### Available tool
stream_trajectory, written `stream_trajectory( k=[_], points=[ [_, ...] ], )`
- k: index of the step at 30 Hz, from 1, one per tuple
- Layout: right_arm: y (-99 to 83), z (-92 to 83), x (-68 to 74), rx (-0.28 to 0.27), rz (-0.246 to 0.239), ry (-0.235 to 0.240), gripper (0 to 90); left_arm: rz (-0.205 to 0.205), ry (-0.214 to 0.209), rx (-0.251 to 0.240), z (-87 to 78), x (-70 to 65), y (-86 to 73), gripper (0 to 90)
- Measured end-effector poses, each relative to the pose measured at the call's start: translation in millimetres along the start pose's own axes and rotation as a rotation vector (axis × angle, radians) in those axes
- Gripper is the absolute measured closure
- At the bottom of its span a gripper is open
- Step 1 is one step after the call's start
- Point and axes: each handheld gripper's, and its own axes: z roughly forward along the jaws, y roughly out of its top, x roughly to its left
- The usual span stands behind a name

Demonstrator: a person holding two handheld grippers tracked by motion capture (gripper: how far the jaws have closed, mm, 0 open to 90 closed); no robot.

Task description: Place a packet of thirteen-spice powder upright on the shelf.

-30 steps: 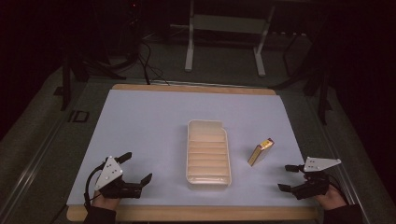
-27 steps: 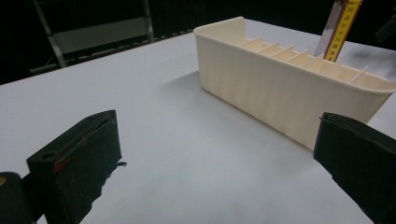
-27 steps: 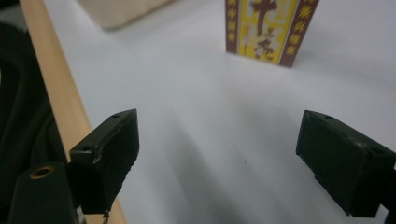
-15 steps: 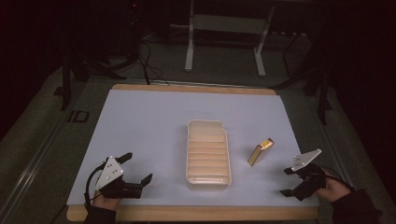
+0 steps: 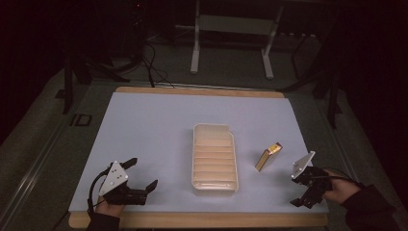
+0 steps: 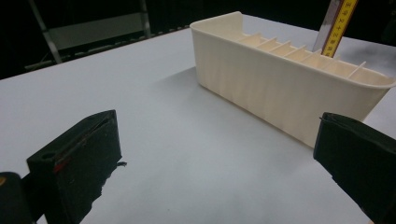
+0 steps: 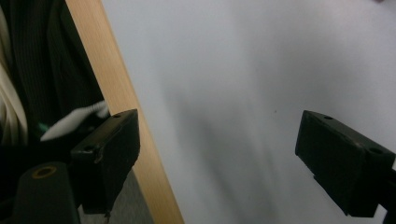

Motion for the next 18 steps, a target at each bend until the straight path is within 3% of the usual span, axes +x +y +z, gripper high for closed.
stream_trajectory(
  k=[7, 18],
  points=[
    [13.4, -4.2, 4.6, 0.128, -0.051, -0.013, 14.1, 0.000, -0.004, 0.003, 0.7, -0.2, -0.1, 1.0],
    [34.4, -6.1, 7.4, 0.251, -0.104, 0.043, 15.5, -0.001, -0.009, 0.008, 1.2, -0.6, -0.3, 1.0]
  ],
)
